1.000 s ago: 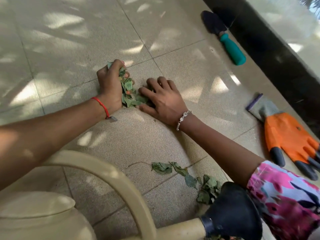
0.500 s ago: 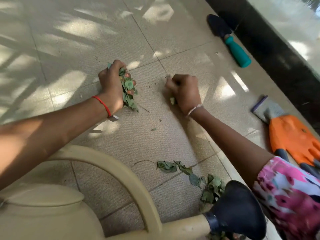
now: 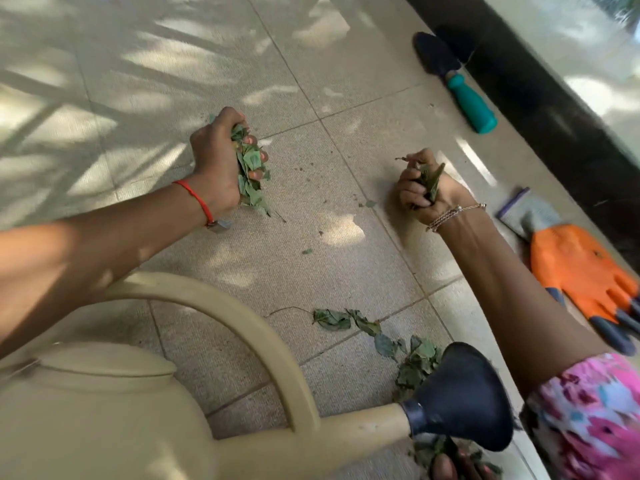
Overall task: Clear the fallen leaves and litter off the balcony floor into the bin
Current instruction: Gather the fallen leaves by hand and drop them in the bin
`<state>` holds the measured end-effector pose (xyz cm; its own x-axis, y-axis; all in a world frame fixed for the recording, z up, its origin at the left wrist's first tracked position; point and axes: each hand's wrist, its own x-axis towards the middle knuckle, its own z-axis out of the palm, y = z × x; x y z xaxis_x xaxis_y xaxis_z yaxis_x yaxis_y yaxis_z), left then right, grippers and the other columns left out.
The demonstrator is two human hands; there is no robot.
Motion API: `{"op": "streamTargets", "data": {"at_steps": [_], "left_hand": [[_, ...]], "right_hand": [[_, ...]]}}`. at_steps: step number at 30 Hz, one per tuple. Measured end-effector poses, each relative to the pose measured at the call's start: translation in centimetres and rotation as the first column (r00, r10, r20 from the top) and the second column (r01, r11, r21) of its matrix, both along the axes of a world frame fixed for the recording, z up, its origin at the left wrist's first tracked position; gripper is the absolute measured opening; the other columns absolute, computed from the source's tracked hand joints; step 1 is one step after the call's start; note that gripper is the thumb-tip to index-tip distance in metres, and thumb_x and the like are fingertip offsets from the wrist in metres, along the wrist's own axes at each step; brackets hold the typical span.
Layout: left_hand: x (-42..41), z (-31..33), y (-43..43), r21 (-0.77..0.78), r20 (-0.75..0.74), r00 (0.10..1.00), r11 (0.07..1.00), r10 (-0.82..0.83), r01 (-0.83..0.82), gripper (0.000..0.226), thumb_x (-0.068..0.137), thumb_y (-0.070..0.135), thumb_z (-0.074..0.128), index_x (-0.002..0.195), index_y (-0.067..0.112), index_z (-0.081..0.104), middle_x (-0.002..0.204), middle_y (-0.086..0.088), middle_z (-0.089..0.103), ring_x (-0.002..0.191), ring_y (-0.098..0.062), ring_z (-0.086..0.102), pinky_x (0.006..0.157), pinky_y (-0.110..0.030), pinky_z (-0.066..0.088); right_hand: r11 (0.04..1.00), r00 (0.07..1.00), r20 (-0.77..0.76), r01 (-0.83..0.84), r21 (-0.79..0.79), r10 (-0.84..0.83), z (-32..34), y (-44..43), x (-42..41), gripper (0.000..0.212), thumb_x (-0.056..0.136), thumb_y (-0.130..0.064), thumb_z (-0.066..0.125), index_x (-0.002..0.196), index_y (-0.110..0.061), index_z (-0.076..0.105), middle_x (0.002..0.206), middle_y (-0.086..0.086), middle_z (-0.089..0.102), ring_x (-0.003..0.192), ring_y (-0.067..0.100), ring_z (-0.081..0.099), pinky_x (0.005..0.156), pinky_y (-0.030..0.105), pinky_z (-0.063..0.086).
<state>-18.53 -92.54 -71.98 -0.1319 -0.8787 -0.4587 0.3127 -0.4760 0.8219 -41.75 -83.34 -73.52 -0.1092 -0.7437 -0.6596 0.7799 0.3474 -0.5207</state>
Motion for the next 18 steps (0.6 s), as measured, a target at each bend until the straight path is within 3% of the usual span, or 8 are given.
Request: {"op": "streamTargets", "data": {"at_steps": [4,7,10,13,15,18], "left_hand": [[-0.2,0.3,0.3,0.003,0.015,1.000,1.000,-0.016,0.016,0.032,0.087,0.018,0.047,0.057,0.017,0.037,0.050,0.003,0.038,0.041,-0.016,0.041,0.041,-0.013,0.027],[-0.4,0.4,0.6,0.007,0.034,0.999,1.000,-0.023,0.023,0.031,0.087,0.018,0.047,0.058,0.016,0.038,0.049,0.003,0.038,0.040,-0.016,0.042,0.040,-0.013,0.027],[-0.6,0.2,0.8,0.015,0.021,0.999,0.999,-0.036,0.036,0.029,0.087,0.018,0.047,0.059,0.016,0.040,0.051,0.002,0.039,0.040,-0.016,0.040,0.042,-0.013,0.026],[-0.8,-0.1,1.0,0.031,0.020,0.998,0.998,-0.055,0.055,0.028,0.086,0.018,0.047,0.059,0.016,0.039,0.053,0.002,0.039,0.042,-0.016,0.041,0.042,-0.014,0.026],[-0.9,-0.1,1.1,0.038,0.025,0.998,0.997,-0.065,0.064,0.028,0.086,0.018,0.047,0.059,0.016,0.038,0.052,0.002,0.039,0.043,-0.016,0.041,0.042,-0.014,0.026],[-1.1,-0.2,1.2,0.040,0.023,0.997,0.996,-0.075,0.074,0.029,0.086,0.018,0.047,0.059,0.017,0.039,0.050,0.003,0.040,0.041,-0.016,0.041,0.041,-0.015,0.025]], "right_hand": [[0.999,0.999,-0.015,0.052,0.012,-0.052,0.0,1.6,-0.5,0.039,0.068,-0.014,0.049,0.031,-0.019,0.035,0.031,-0.008,0.028,0.021,0.003,0.020,0.021,0.012,0.012],[0.998,0.997,-0.078,0.028,0.049,-0.024,-0.5,2.6,-0.7,0.057,0.090,-0.015,0.038,0.033,-0.019,0.035,0.031,-0.008,0.027,0.021,0.004,0.019,0.020,0.013,0.013],[0.997,0.965,-0.263,-0.004,0.072,0.022,-1.0,3.4,-0.3,0.043,0.094,-0.017,0.042,0.051,-0.015,0.042,0.033,-0.006,0.029,0.024,0.006,0.022,0.026,0.009,0.014],[0.996,0.847,-0.524,-0.065,0.063,0.088,-1.2,3.9,0.4,0.022,0.093,-0.015,0.052,0.071,-0.011,0.055,0.037,-0.003,0.039,0.025,0.008,0.031,0.032,0.007,0.024],[0.989,0.730,-0.667,-0.127,0.080,0.148,-0.9,4.1,1.0,0.021,0.091,-0.013,0.057,0.070,-0.009,0.059,0.043,-0.002,0.053,0.026,0.007,0.041,0.030,0.010,0.029],[0.979,0.665,-0.720,-0.160,0.123,0.200,-1.0,3.7,1.8,0.022,0.088,-0.013,0.061,0.067,-0.005,0.061,0.045,0.000,0.057,0.027,0.004,0.043,0.030,0.011,0.030]]}}
